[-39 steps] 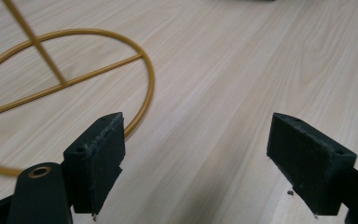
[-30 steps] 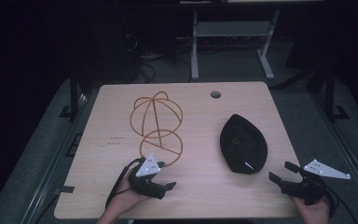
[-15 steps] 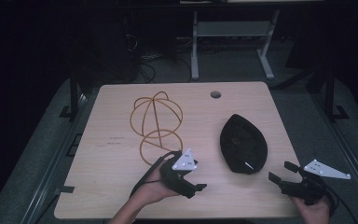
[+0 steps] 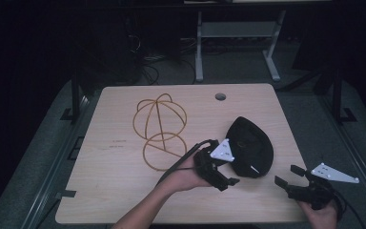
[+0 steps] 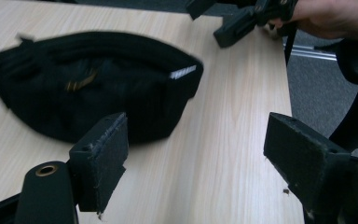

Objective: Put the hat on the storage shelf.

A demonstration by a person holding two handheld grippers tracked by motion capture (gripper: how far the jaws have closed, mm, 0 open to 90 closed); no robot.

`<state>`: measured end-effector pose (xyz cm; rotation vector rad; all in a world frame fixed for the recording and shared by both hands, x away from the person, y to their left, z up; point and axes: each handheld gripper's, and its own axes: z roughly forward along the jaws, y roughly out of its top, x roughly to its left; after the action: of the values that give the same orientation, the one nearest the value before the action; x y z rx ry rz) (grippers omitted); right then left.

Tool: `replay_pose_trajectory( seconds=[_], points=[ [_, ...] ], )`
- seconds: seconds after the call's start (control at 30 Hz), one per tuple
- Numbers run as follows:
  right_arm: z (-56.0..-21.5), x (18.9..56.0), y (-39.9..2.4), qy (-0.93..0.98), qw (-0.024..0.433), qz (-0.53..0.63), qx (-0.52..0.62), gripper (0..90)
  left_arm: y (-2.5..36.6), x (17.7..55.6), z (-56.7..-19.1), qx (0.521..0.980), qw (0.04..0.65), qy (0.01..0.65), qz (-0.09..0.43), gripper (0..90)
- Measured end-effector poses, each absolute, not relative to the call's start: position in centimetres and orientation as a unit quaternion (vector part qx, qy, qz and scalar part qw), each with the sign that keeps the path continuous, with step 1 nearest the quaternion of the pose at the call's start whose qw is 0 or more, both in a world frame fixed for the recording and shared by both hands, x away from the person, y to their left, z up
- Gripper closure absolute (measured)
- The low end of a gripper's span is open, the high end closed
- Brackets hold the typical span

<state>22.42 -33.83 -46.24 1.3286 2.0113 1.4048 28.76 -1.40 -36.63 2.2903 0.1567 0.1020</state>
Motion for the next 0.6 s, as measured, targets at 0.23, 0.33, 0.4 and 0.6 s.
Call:
replay_pose_trajectory(
  seconds=[0.23,0.33,0.4,0.6],
  points=[
    [-46.2,22.3,-34.0,0.709,0.176,0.497,0.468,13.9,-5.5,29.6,-35.6,0.914,0.404,0.028,0.033,21.6],
    [-46.2,22.3,-34.1,0.708,0.176,0.499,0.468,13.9,-7.0,30.0,-35.5,0.917,0.396,0.016,0.029,21.7],
    [-46.2,22.4,-34.2,0.708,0.175,0.499,0.469,13.9,-8.0,30.3,-35.6,0.921,0.388,0.009,0.028,21.9],
    [-46.3,22.3,-34.5,0.706,0.176,0.500,0.469,13.9,-10.3,30.5,-36.7,0.936,0.351,-0.012,0.016,24.0]
  ],
)
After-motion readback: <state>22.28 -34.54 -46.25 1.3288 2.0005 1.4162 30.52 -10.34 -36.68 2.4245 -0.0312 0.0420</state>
